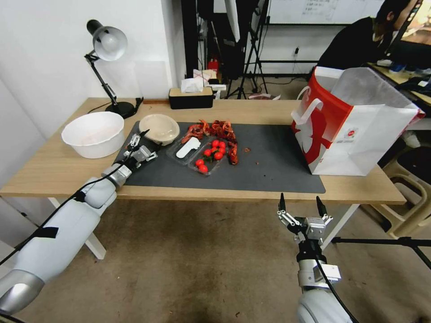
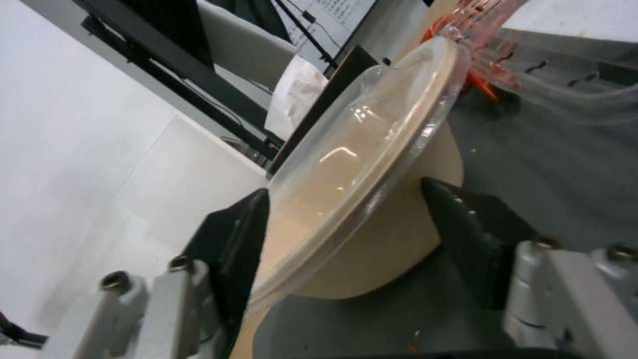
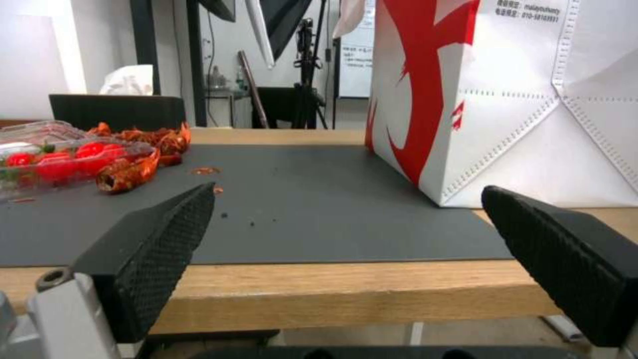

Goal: Pick up the trash from the table and place it into the takeout bag.

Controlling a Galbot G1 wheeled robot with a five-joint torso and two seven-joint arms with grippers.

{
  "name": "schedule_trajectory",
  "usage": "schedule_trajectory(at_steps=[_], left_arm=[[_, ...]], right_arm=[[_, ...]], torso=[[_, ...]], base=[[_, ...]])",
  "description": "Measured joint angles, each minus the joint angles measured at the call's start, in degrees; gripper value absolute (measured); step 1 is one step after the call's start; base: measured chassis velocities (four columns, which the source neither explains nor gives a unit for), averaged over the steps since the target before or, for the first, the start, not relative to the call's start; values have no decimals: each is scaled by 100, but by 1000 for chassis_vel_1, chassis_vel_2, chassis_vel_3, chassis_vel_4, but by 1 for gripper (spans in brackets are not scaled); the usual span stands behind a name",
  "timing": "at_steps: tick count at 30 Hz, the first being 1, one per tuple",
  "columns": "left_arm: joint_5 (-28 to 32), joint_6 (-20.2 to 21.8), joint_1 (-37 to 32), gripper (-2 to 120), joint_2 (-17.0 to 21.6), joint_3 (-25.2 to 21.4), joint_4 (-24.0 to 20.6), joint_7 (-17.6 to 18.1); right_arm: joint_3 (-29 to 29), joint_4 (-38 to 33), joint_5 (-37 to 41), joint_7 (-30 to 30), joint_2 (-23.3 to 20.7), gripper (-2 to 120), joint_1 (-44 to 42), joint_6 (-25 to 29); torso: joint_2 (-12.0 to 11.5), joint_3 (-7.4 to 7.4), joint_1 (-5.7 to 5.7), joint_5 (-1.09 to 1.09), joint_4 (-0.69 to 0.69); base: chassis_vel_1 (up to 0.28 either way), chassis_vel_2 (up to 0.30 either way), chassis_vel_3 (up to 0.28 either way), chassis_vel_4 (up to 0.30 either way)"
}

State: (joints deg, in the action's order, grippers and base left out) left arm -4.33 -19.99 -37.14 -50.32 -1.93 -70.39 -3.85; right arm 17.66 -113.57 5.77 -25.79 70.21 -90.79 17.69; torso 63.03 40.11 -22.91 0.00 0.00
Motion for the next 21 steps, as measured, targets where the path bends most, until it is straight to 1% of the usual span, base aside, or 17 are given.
schedule_trajectory(at_steps=[1, 4, 6, 7, 8, 9, 10, 13, 14, 17, 18, 21], left_arm=[[0, 0, 0, 59, 0, 0, 0, 0], [-15, -24, 1, 52, 62, 16, 0, -29], [-22, -29, 2, 50, 74, 17, 0, -41], [-34, -40, 2, 48, 86, 17, 4, -55], [-53, -63, 2, 42, 98, 17, 15, -73], [-61, -73, 1, 39, 108, 20, 21, -86], [-61, -73, 1, 39, 108, 20, 21, -86], [-89, -103, 11, 31, 124, 36, 50, -125], [-89, -103, 11, 31, 124, 36, 50, -125], [-124, -132, 21, 16, 127, 37, 80, -152], [-124, -132, 21, 16, 127, 37, 80, -152], [-174, -163, 29, 5, 115, 27, 110, -154]], right_arm=[[0, 0, 0, 0, 0, 100, 0, 0], [5, -7, 0, -1, 10, 100, -13, 6], [5, -8, 0, -1, 13, 100, -17, 7], [4, -10, 0, -1, 18, 100, -20, 9], [4, -13, 0, -2, 25, 100, -22, 10], [2, -16, -2, -2, 27, 100, -22, 11], [2, -16, -2, -2, 27, 100, -22, 11], [0, -23, -7, -1, 33, 100, -21, 12], [0, -23, -7, -1, 33, 100, -21, 12], [-7, -30, -16, 0, 46, 100, -26, 14], [-7, -30, -16, 0, 46, 100, -26, 14], [-11, -31, -24, 2, 53, 100, -34, 18]], torso=[[0, 0, 0, 0, 0], [0, 0, 0, 0, 0], [0, 0, 0, 0, 0], [0, 0, 0, 0, 0], [0, 0, 0, 0, 0], [0, 0, 0, 0, 0], [0, 0, 0, 0, 0], [0, 0, 0, 0, 0], [0, 0, 0, 0, 0], [0, 0, 0, 0, 0], [0, 0, 0, 0, 0], [0, 0, 0, 0, 0]], base=[[0, 0, 0, 0], [0, 0, 0, 0], [0, 0, 0, 0], [0, 0, 0, 0], [0, 0, 0, 0], [0, 0, 0, 0], [0, 0, 0, 0], [0, 0, 0, 0], [0, 0, 0, 0], [0, 0, 0, 0], [0, 0, 0, 0], [0, 0, 0, 0]])
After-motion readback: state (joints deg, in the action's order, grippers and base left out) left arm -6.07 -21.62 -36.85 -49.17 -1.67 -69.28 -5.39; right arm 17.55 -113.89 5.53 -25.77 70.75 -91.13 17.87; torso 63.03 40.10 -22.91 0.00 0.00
